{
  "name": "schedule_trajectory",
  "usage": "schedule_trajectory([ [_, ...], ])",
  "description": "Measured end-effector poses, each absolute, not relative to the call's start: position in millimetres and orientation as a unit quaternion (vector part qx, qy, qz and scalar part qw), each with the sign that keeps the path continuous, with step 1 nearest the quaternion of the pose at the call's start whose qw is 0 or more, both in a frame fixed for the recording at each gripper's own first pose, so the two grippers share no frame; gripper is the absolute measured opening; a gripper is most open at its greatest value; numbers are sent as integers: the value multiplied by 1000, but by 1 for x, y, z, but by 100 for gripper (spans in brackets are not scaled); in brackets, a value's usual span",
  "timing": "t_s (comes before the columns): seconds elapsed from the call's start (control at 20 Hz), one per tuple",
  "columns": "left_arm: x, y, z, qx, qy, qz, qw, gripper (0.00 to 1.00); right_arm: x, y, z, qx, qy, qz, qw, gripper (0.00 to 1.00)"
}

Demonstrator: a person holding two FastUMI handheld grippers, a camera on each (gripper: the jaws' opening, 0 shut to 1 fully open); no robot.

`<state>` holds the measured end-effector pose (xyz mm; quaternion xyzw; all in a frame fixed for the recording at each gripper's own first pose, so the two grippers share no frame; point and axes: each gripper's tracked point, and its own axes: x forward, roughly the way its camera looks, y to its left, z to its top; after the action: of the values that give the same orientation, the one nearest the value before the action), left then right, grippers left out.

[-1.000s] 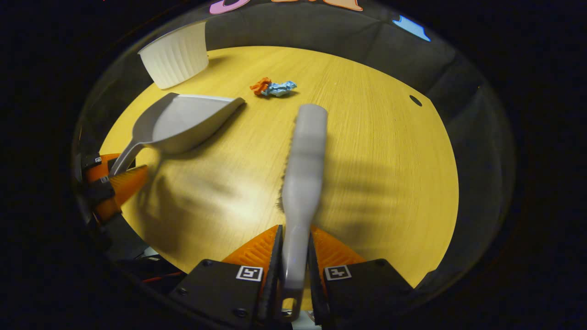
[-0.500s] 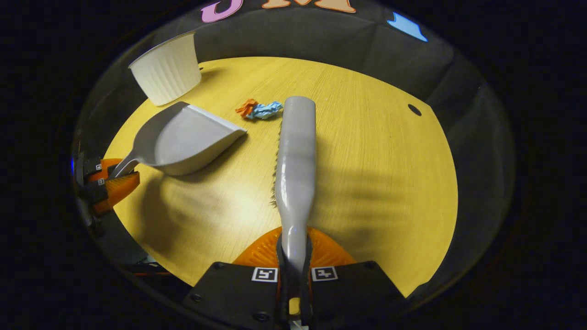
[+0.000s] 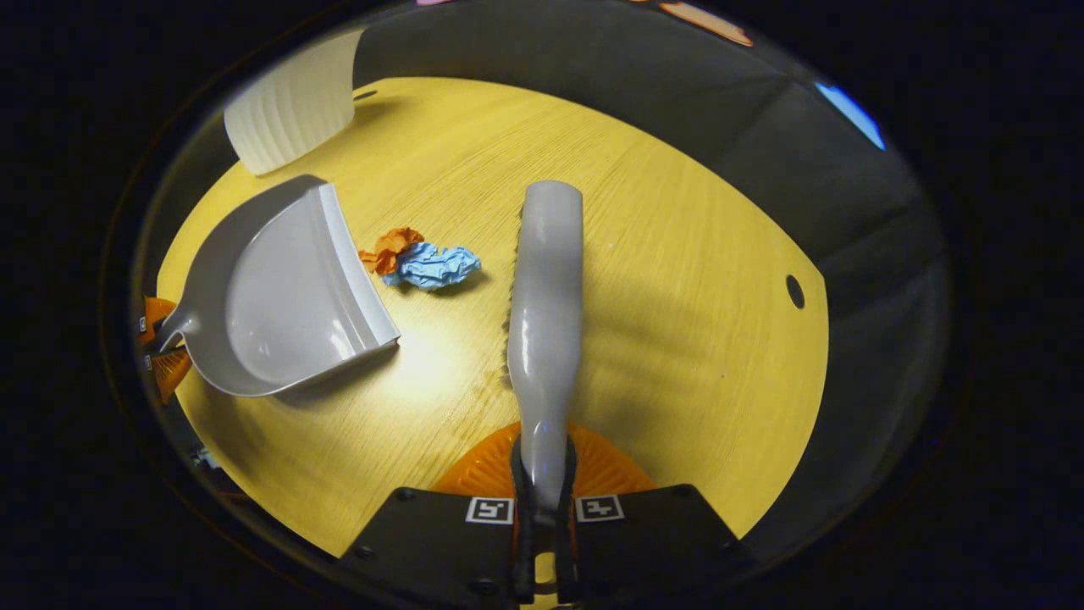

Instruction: Pick up the small broom and dustpan from the desktop, sweep the trash into the dustpan with the broom, and then empty the trash into the garbage bin.

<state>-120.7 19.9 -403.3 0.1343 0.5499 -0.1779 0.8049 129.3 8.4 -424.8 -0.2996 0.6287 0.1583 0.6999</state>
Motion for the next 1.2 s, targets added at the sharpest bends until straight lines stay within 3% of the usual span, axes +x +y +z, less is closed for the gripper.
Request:
schedule_trajectory([
  [0.4, -123, 24, -407, 127, 550, -189, 804, 22, 152, 59, -397, -418, 608, 349, 577, 12],
  [0.55, -122, 23, -405, 128, 544, -190, 808, 20, 163, 63, -393, -415, 592, 391, 569, 12],
  [0.65, -120, 21, -402, 120, 533, -180, 818, 21, 169, 58, -384, -364, 599, 395, 594, 12],
  [0.85, -110, 13, -393, 95, 499, -146, 849, 18, 178, 53, -380, -226, 569, 323, 722, 12],
  [0.95, -101, 9, -386, 90, 480, -125, 863, 16, 186, 39, -366, -182, 554, 278, 764, 12],
  [1.2, -65, 16, -345, 94, 394, -81, 911, 17, 146, -4, -395, -112, 573, 219, 782, 12],
])
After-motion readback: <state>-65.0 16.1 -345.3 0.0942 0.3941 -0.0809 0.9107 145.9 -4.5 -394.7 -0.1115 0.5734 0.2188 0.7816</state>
